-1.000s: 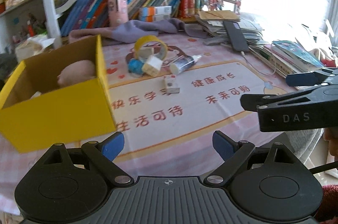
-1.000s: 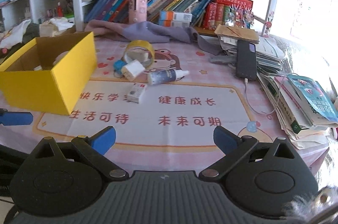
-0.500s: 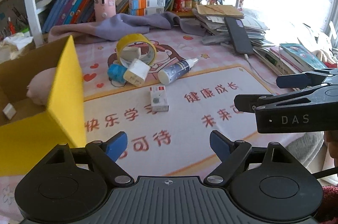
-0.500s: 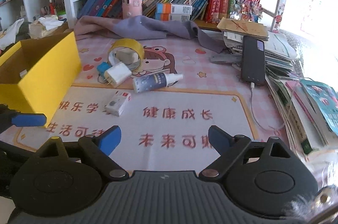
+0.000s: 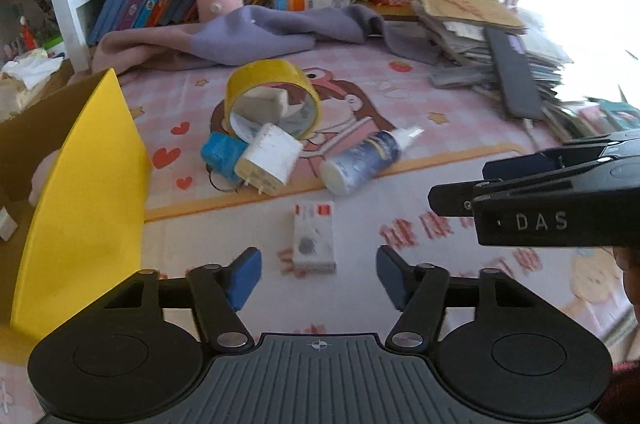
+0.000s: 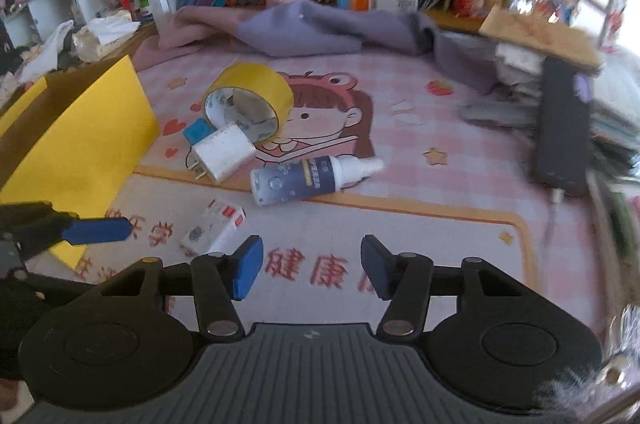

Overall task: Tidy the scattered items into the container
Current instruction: 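Grasp the white-red medicine box with the left gripper while the right gripper grasps the spray bottle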

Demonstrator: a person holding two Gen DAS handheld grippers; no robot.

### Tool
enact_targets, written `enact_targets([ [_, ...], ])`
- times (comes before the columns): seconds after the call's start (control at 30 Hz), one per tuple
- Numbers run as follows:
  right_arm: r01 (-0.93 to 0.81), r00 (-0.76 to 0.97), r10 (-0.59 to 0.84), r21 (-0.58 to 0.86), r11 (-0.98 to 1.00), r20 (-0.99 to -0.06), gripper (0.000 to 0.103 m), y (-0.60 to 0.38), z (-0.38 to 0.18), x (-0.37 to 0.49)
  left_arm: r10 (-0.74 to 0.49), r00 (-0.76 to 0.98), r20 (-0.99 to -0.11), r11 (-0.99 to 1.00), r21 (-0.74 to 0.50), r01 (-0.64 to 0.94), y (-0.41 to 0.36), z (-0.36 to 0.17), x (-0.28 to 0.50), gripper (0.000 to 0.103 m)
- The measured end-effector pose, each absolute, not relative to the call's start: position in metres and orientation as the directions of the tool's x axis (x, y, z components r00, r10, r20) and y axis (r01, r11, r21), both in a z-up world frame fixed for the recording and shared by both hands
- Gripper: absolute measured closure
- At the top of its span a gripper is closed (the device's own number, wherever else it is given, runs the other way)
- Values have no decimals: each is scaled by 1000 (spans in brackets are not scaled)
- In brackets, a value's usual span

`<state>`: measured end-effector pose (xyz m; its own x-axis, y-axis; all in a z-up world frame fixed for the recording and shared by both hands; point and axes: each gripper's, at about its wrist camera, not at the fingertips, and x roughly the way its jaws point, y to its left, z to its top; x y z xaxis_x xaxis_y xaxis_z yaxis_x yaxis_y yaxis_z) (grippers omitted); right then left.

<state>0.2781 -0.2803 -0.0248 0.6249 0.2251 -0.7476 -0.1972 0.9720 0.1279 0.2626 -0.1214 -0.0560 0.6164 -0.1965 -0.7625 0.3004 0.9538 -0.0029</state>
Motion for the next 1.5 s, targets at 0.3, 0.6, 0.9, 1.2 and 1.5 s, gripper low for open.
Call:
enact_targets([
  [0.3,45,519,298,374,926,-801,50,-300,-54,351,-126,602,-789,962,52,269,-136,-72,298,59],
  [0.6,109,539,287,404,908,-792,47,-282,-62,385,-137,578,-804,962,32,272,-139,-81,308,67],
  [0.9,14,546,267,327,945,-794,47,-262,-71,410,-147,566,-811,964,10,264,-142,-82,308,67],
  [1.2,-251,514,277,166,954,-812,49,-273,-68,391,-143,540,-830,963,9,270,-142,-91,307,66],
  [1.5,-316,493,215,57,947,-843,49,-295,-73,360,-153,548,-822,959,11,285,-144,-92,310,67],
])
